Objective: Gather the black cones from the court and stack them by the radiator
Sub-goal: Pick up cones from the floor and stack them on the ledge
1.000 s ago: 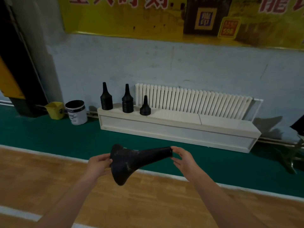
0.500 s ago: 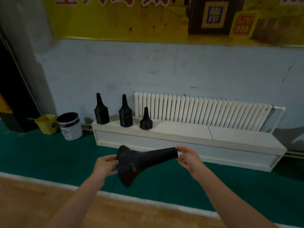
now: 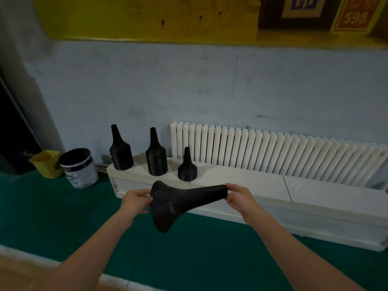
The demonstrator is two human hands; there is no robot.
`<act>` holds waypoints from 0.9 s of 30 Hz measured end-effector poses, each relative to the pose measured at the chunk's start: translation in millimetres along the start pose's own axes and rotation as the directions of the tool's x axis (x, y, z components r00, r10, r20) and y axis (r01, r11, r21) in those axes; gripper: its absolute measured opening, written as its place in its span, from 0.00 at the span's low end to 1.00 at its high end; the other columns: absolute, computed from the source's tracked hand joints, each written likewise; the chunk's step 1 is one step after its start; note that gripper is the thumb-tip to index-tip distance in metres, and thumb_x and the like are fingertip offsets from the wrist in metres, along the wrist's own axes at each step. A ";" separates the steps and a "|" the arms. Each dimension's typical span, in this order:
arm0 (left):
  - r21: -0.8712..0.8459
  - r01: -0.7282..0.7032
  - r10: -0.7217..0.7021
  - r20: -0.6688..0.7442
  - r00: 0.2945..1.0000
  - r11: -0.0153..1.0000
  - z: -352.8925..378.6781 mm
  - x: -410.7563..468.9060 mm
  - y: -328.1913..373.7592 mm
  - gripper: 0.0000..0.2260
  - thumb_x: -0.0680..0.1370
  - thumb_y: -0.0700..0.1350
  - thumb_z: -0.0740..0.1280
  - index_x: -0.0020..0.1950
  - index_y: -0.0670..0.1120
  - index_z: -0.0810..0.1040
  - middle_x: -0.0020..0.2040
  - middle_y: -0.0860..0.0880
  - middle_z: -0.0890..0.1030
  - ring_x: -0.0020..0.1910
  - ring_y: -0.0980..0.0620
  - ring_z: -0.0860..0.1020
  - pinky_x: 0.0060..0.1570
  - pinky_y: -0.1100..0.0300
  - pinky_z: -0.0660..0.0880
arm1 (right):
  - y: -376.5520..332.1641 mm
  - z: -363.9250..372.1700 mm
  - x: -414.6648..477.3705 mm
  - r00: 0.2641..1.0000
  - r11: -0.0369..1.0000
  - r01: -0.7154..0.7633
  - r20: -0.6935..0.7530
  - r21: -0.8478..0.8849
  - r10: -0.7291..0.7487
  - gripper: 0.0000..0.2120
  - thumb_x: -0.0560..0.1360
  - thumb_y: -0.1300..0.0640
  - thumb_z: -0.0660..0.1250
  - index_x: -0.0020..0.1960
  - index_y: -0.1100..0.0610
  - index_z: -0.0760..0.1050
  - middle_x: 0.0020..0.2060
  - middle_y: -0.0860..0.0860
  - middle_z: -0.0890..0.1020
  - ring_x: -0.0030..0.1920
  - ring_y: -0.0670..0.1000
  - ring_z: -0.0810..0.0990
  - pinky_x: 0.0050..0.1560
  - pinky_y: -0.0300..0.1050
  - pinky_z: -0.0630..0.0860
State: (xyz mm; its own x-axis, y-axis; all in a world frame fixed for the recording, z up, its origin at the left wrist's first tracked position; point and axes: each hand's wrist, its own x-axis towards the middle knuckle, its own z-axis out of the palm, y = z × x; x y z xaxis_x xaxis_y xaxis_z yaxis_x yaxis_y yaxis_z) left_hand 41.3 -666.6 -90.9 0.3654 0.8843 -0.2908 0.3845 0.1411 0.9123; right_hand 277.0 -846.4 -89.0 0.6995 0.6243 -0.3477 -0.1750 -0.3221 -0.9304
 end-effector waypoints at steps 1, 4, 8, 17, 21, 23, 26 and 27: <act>0.006 0.006 -0.006 0.004 1.000 1.000 2.1 18.6 2.8 0.10 0.77 0.34 0.65 0.57 0.41 0.79 0.45 0.43 0.81 0.42 0.49 0.78 0.36 0.59 0.73 | -4.5 4.0 18.7 1.000 1.000 -0.003 -0.003 -0.004 0.003 0.27 0.70 0.75 0.59 0.67 0.60 0.73 0.60 0.58 0.77 0.60 0.57 0.76 0.65 0.51 0.73; 0.008 0.007 -0.007 0.026 1.000 1.000 7.1 87.2 20.2 0.10 0.77 0.34 0.65 0.57 0.41 0.79 0.42 0.44 0.81 0.40 0.51 0.77 0.35 0.59 0.73 | -32.3 20.2 82.7 1.000 1.000 -0.004 -0.025 0.007 0.004 0.24 0.71 0.74 0.60 0.65 0.61 0.74 0.57 0.59 0.78 0.58 0.57 0.77 0.62 0.48 0.75; 0.017 0.026 -0.027 0.061 0.998 1.000 11.2 183.2 48.2 0.11 0.77 0.34 0.65 0.59 0.38 0.78 0.42 0.41 0.82 0.38 0.49 0.78 0.35 0.59 0.73 | -75.8 39.9 160.0 0.998 0.995 -0.034 -0.051 0.090 0.039 0.19 0.73 0.73 0.61 0.60 0.60 0.76 0.51 0.59 0.78 0.53 0.56 0.79 0.57 0.45 0.76; 0.136 0.015 -0.030 0.109 0.994 0.991 62.6 348.5 97.7 0.09 0.75 0.34 0.68 0.54 0.41 0.80 0.42 0.41 0.82 0.38 0.48 0.80 0.35 0.59 0.73 | -126.5 58.0 325.4 0.983 0.993 -0.063 -0.163 0.103 0.079 0.20 0.72 0.74 0.60 0.61 0.65 0.76 0.57 0.60 0.76 0.58 0.58 0.76 0.64 0.51 0.74; 0.149 0.042 -0.056 0.091 0.994 0.988 101.2 423.5 103.9 0.06 0.74 0.31 0.68 0.45 0.41 0.80 0.37 0.42 0.81 0.36 0.44 0.78 0.41 0.52 0.77 | -134.9 58.2 414.2 0.985 0.996 -0.056 -0.160 0.065 0.066 0.21 0.72 0.75 0.58 0.62 0.66 0.76 0.59 0.58 0.75 0.54 0.53 0.74 0.52 0.33 0.77; 0.114 0.090 -0.100 0.081 0.992 0.989 119.5 453.0 107.9 0.06 0.74 0.31 0.67 0.46 0.40 0.79 0.36 0.41 0.79 0.36 0.44 0.77 0.38 0.53 0.75 | -141.9 59.6 448.7 0.992 0.999 -0.044 -0.121 -0.023 0.041 0.23 0.74 0.76 0.56 0.66 0.66 0.73 0.63 0.58 0.74 0.55 0.52 0.73 0.35 0.21 0.70; -0.010 0.237 -0.236 0.076 0.969 0.971 151.3 506.3 112.8 0.04 0.76 0.32 0.64 0.47 0.38 0.78 0.41 0.40 0.79 0.39 0.43 0.78 0.45 0.51 0.77 | -157.6 58.3 512.0 0.992 0.992 -0.058 -0.119 -0.109 0.045 0.25 0.74 0.75 0.54 0.68 0.62 0.71 0.64 0.58 0.74 0.53 0.52 0.74 0.27 0.22 0.67; -0.024 0.273 -0.271 0.083 0.959 0.962 159.0 520.5 111.5 0.04 0.77 0.33 0.64 0.48 0.38 0.78 0.42 0.39 0.80 0.41 0.43 0.79 0.48 0.50 0.77 | -161.7 57.4 527.2 0.991 0.991 -0.062 -0.128 -0.116 0.047 0.24 0.74 0.74 0.55 0.67 0.61 0.73 0.62 0.58 0.75 0.49 0.51 0.74 0.30 0.26 0.68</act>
State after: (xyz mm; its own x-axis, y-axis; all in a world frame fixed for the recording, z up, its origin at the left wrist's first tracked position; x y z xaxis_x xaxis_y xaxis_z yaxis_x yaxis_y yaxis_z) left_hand 409.2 -261.3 -186.4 0.3169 0.7729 -0.5497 0.4490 0.3883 0.8048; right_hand 634.3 -424.3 -128.5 0.7737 0.5120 -0.3732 -0.1366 -0.4404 -0.8873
